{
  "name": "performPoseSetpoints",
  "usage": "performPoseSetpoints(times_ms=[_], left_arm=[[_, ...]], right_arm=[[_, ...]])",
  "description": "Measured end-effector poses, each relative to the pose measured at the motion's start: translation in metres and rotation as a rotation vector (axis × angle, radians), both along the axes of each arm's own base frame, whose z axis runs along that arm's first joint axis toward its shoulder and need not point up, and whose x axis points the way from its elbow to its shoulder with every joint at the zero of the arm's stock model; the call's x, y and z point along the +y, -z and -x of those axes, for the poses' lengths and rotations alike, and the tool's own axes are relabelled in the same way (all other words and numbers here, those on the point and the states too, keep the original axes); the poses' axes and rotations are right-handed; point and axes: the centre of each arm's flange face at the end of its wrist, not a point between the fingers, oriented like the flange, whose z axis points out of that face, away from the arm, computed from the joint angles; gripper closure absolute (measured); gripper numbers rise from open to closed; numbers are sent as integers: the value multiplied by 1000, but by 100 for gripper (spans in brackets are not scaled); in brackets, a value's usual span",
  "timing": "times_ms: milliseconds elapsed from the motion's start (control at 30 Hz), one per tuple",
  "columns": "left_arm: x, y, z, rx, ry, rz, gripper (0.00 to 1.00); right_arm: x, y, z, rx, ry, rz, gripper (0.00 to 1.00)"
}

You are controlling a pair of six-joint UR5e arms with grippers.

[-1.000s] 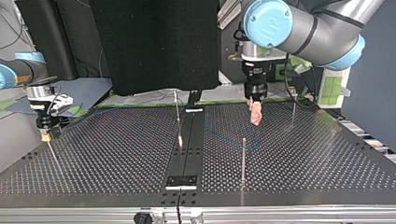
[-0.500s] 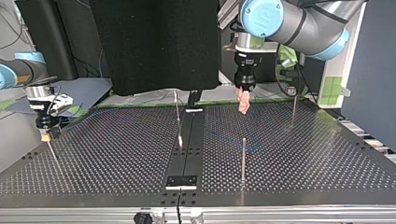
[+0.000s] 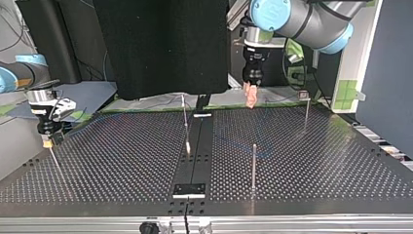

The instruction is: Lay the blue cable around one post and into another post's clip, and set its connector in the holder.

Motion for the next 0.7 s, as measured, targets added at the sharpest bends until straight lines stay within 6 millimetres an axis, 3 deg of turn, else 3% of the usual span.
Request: performPoseSetpoints(times_ms=[700], left_arm=[[14, 67, 34, 9, 12, 55, 0]], right_arm=[[0, 0, 0, 0, 1, -1, 8]])
